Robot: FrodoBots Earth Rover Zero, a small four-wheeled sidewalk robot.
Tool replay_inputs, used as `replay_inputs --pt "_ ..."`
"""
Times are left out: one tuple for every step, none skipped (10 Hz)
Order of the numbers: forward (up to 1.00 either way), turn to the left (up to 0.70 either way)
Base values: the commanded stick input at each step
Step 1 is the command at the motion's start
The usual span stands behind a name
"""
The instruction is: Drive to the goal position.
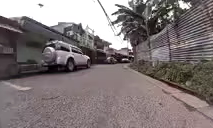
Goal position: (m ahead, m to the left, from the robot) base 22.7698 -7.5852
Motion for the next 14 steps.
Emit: replay_inputs --pt "0.70 0.01" --pt "0.70 0.01" --pt "0.70 0.01" --pt "0.70 0.01" --pt "0.70 0.01" --pt "0.70 0.01" --pt "0.70 0.01" --pt "0.70 0.01" --pt "0.70 0.01" --pt "0.70 0.01" --pt "0.70 0.01" --pt "0.70 0.01" --pt "0.70 0.01" --pt "0.70 0.01"
